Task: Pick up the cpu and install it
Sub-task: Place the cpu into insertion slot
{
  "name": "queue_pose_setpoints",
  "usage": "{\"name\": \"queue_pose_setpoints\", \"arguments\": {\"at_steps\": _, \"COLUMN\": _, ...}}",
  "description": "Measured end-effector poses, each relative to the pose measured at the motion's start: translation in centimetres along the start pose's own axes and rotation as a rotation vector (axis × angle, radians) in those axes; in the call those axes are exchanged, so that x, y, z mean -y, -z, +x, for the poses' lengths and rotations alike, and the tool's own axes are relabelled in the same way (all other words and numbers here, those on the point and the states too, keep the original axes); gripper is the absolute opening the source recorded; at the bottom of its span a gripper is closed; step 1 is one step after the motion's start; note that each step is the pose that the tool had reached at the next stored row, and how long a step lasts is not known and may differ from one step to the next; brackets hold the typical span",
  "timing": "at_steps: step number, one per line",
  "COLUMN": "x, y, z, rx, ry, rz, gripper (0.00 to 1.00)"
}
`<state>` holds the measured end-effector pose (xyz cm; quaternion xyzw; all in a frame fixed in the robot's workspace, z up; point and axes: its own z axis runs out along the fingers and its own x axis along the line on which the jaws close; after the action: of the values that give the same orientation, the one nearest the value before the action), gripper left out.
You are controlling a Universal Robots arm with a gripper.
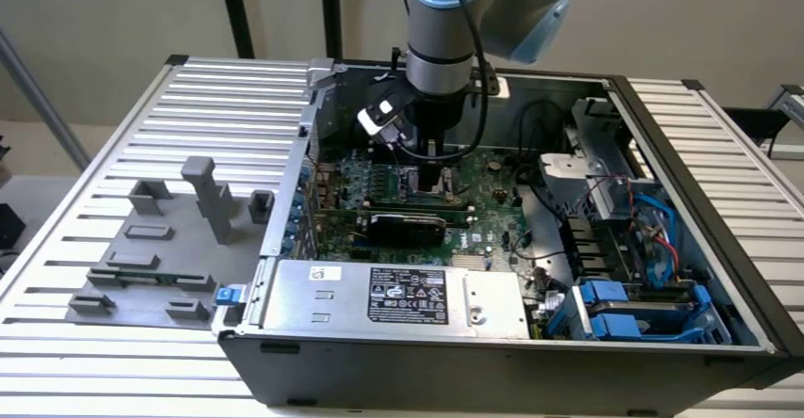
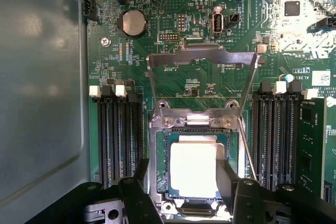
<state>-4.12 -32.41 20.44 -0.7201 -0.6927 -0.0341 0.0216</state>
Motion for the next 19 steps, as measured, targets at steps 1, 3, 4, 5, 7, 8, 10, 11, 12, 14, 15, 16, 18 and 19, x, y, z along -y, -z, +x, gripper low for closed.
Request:
{"name": "queue_pose_setpoints", "arguments": {"at_steps": 1, "x": 0.00, "y": 0.01, "z": -0.04, "rx": 0.0000, "ry": 0.000, "rz": 0.0001, "gripper": 0.62}}
{"name": "queue_pose_setpoints", "arguments": {"at_steps": 3, "x": 0.00, "y": 0.03, "z": -0.12, "rx": 0.0000, "ry": 0.000, "rz": 0.0005, "gripper": 0.62}}
{"name": "queue_pose_setpoints", "arguments": {"at_steps": 4, "x": 0.00, "y": 0.05, "z": -0.14, "rx": 0.0003, "ry": 0.000, "rz": 0.0008, "gripper": 0.62}}
{"name": "queue_pose_setpoints", "arguments": {"at_steps": 5, "x": 0.00, "y": 0.06, "z": -0.18, "rx": 0.0002, "ry": 0.000, "rz": 0.0008, "gripper": 0.62}}
{"name": "queue_pose_setpoints", "arguments": {"at_steps": 7, "x": -0.01, "y": 0.07, "z": -0.29, "rx": 0.0000, "ry": 0.000, "rz": 0.0009, "gripper": 0.62}}
{"name": "queue_pose_setpoints", "arguments": {"at_steps": 8, "x": -0.01, "y": 0.07, "z": -0.35, "rx": 0.0000, "ry": 0.000, "rz": 0.0010, "gripper": 0.62}}
{"name": "queue_pose_setpoints", "arguments": {"at_steps": 10, "x": -0.01, "y": 0.08, "z": -0.42, "rx": 0.0001, "ry": 0.000, "rz": 0.0009, "gripper": 0.62}}
{"name": "queue_pose_setpoints", "arguments": {"at_steps": 11, "x": -0.01, "y": 0.07, "z": -0.43, "rx": -0.0003, "ry": 0.000, "rz": 0.0008, "gripper": 0.62}}
{"name": "queue_pose_setpoints", "arguments": {"at_steps": 12, "x": -0.01, "y": 0.06, "z": -0.44, "rx": -0.0010, "ry": 0.000, "rz": 0.0010, "gripper": 0.62}}
{"name": "queue_pose_setpoints", "arguments": {"at_steps": 14, "x": -0.01, "y": 0.03, "z": -0.45, "rx": -0.0042, "ry": 0.000, "rz": 0.0011, "gripper": 0.62}}
{"name": "queue_pose_setpoints", "arguments": {"at_steps": 15, "x": -0.01, "y": 0.02, "z": -0.46, "rx": -0.0067, "ry": 0.000, "rz": 0.0013, "gripper": 0.62}}
{"name": "queue_pose_setpoints", "arguments": {"at_steps": 16, "x": -0.01, "y": -0.01, "z": -0.46, "rx": -0.0099, "ry": 0.000, "rz": 0.0015, "gripper": 0.62}}
{"name": "queue_pose_setpoints", "arguments": {"at_steps": 18, "x": -0.01, "y": -0.08, "z": -0.46, "rx": -0.0167, "ry": 0.001, "rz": 0.0017, "gripper": 0.62}}
{"name": "queue_pose_setpoints", "arguments": {"at_steps": 19, "x": -0.01, "y": -0.10, "z": -0.46, "rx": -0.0193, "ry": 0.001, "rz": 0.0018, "gripper": 0.62}}
